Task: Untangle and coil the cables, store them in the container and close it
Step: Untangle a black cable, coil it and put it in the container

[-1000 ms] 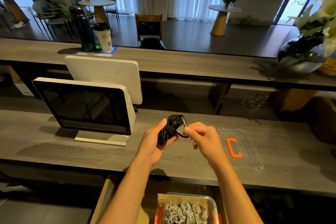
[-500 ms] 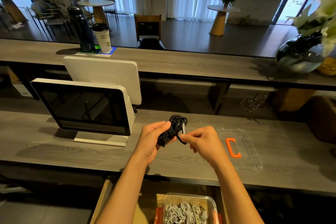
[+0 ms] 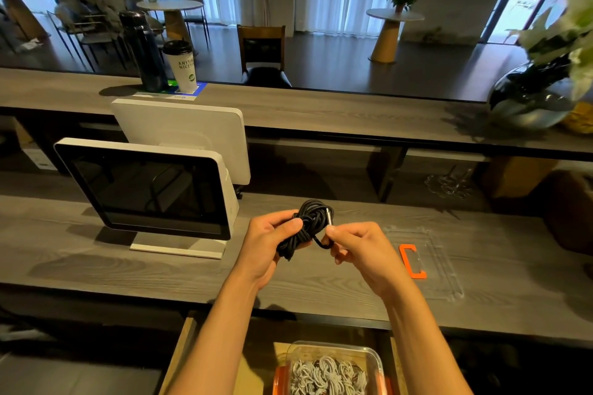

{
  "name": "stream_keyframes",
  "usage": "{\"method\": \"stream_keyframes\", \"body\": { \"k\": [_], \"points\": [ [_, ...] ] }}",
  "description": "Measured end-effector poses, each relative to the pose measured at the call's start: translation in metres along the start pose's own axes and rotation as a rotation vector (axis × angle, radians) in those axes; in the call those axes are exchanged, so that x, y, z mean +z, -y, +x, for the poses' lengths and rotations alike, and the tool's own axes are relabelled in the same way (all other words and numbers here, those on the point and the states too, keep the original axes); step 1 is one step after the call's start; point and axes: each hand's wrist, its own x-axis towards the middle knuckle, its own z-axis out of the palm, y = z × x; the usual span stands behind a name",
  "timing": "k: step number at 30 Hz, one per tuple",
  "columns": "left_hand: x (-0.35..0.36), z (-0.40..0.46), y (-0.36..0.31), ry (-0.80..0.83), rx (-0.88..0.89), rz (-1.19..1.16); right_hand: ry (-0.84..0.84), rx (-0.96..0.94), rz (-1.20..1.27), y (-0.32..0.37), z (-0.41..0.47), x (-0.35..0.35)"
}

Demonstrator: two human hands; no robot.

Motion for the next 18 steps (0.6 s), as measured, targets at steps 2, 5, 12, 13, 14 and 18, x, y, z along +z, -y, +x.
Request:
{"method": "stream_keyframes", "body": {
  "k": [2, 5, 12, 13, 14, 18],
  "points": [
    [0.001, -0.002, 0.001, -0.004, 0.035, 0.013, 0.013, 0.04, 0.056, 0.0, 0.001, -0.001],
    [0.0, -0.004, -0.002, 0.01, 0.118, 0.088, 0.002, 0.072, 0.122, -0.002, 0.002, 0.001],
    [-0.006, -0.007, -0.011, 0.066, 0.234, 0.211, -0.034, 0.088, 0.258, -0.007, 0.002, 0.0],
    [-0.008, -0.006, -0.012, 0.081, 0.232, 0.221, -0.023, 0.074, 0.269, -0.008, 0.001, -0.001],
    [-0.01, -0.006, -0.013, 0.103, 0.23, 0.238, -0.009, 0.054, 0.266, -0.009, 0.001, -0.002],
    [-0.015, -0.006, -0.013, 0.136, 0.232, 0.29, -0.014, -0.031, 0.187, -0.009, 0.002, -0.001]
  ]
}}
